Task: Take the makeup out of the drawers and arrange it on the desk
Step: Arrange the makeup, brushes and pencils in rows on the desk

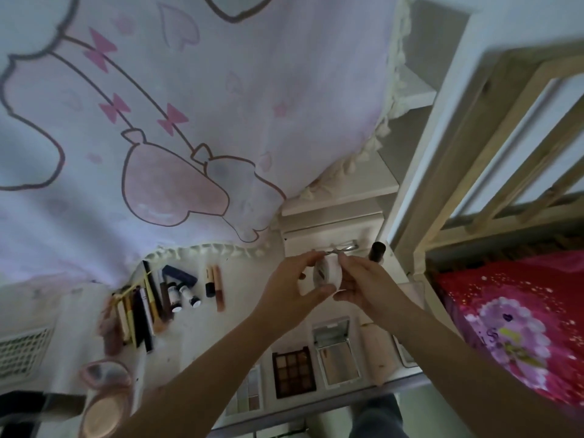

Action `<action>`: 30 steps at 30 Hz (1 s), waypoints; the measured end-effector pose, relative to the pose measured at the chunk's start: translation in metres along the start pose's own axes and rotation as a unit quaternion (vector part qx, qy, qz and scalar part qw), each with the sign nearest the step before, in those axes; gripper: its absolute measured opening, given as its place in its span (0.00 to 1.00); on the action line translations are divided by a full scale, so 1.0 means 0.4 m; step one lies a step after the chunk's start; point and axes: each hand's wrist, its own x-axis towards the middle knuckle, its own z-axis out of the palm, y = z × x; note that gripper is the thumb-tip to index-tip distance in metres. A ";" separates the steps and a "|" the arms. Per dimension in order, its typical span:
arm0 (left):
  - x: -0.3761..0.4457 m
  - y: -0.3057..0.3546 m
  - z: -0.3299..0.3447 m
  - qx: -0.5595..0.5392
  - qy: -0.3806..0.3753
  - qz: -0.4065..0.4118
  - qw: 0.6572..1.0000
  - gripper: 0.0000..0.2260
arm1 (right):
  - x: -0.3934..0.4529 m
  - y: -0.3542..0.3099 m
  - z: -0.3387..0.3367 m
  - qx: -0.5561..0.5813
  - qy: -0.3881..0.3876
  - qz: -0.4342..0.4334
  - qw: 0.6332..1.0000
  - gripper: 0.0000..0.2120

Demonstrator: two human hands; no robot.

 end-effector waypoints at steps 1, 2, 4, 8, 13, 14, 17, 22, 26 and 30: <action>-0.003 -0.004 0.004 0.026 -0.008 0.027 0.999 0.24 | -0.001 0.002 0.011 -0.002 0.002 0.004 1.000 0.12; -0.005 -0.008 0.008 0.055 -0.015 0.052 0.997 0.26 | 0.000 0.006 0.023 -0.004 0.006 0.008 1.000 0.14; 0.000 -0.030 0.021 0.151 0.014 0.102 0.983 0.25 | 0.003 0.015 0.047 -0.001 0.024 0.019 1.000 0.18; 0.000 -0.054 0.056 0.217 0.120 0.168 0.954 0.22 | 0.011 0.016 0.081 -0.021 0.089 0.048 0.995 0.22; 0.008 -0.078 0.056 0.246 0.160 0.196 0.936 0.20 | 0.018 0.031 0.097 -0.077 0.111 0.073 0.988 0.23; 0.011 -0.083 0.053 0.244 0.166 0.206 0.933 0.19 | 0.017 0.035 0.102 -0.076 0.108 0.075 0.988 0.23; 0.015 -0.085 0.037 0.240 0.180 0.205 0.932 0.22 | 0.015 0.050 0.113 -0.092 0.105 0.052 0.989 0.23; 0.029 -0.047 0.010 0.203 0.098 0.050 0.973 0.13 | 0.023 0.053 0.110 -0.155 0.058 -0.041 0.985 0.17; 0.038 -0.053 0.014 -0.031 0.058 -0.187 0.980 0.18 | 0.032 0.052 0.076 -0.318 0.016 -0.162 0.934 0.14; 0.051 -0.048 0.008 -0.157 0.066 -0.266 0.949 0.21 | 0.036 0.057 0.039 -0.366 -0.025 -0.228 0.902 0.24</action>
